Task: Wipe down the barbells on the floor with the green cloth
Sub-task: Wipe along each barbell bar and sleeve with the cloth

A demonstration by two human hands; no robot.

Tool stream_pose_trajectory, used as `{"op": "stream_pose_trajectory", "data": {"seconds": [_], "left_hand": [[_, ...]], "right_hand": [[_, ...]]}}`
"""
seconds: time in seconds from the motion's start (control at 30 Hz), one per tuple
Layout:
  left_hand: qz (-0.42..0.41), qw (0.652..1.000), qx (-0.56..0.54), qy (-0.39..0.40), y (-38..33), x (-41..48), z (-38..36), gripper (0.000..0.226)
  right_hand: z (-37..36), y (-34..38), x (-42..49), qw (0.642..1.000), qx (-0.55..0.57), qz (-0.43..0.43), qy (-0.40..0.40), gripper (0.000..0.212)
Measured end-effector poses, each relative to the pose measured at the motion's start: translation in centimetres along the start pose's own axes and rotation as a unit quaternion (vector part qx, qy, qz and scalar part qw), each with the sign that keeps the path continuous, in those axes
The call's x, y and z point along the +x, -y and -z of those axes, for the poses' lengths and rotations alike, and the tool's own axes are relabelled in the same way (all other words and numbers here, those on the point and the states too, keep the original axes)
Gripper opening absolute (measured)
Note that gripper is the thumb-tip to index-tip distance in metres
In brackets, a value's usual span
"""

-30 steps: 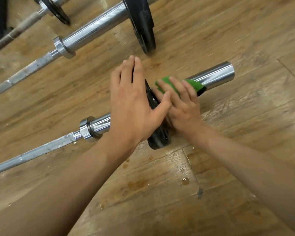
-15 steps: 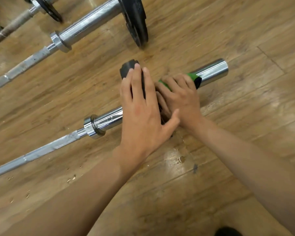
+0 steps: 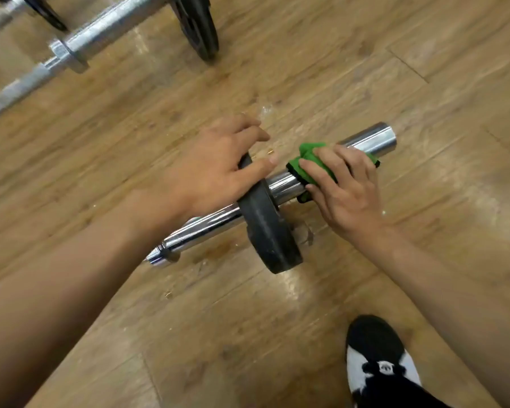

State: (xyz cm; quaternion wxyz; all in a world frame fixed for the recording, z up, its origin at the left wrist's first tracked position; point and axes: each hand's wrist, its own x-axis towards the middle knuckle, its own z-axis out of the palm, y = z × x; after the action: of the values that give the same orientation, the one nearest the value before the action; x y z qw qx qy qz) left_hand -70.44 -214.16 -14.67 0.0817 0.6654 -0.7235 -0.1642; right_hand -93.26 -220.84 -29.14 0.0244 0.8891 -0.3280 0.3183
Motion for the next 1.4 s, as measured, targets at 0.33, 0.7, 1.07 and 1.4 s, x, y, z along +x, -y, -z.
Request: {"op": "stream_pose_trajectory", "data": {"seconds": [0.33,0.7,1.07,1.4], "left_hand": [[-0.209,0.974,0.084,-0.001,-6.0,-6.2,-3.6,0.066],[-0.256,0.966,0.02,-0.038,-9.9,-9.2,-6.3,0.063],[-0.193,0.979,0.044,-0.043,-11.3,-12.0,-7.4,0.072],[-0.167,0.984,-0.036,-0.039,-9.9,-10.3,-7.2,0.061]], "right_hand": [[5.6,4.0,-4.5,0.988,-0.016,-0.148,0.033,0.028],[11.1,-1.5,-9.3,0.976,-0.047,-0.211,0.026,0.018],[12.3,-1.6,-11.2,0.995,-0.011,-0.019,0.095,0.029],[10.3,7.6,-10.3,0.994,0.041,-0.024,0.098,0.031]]}}
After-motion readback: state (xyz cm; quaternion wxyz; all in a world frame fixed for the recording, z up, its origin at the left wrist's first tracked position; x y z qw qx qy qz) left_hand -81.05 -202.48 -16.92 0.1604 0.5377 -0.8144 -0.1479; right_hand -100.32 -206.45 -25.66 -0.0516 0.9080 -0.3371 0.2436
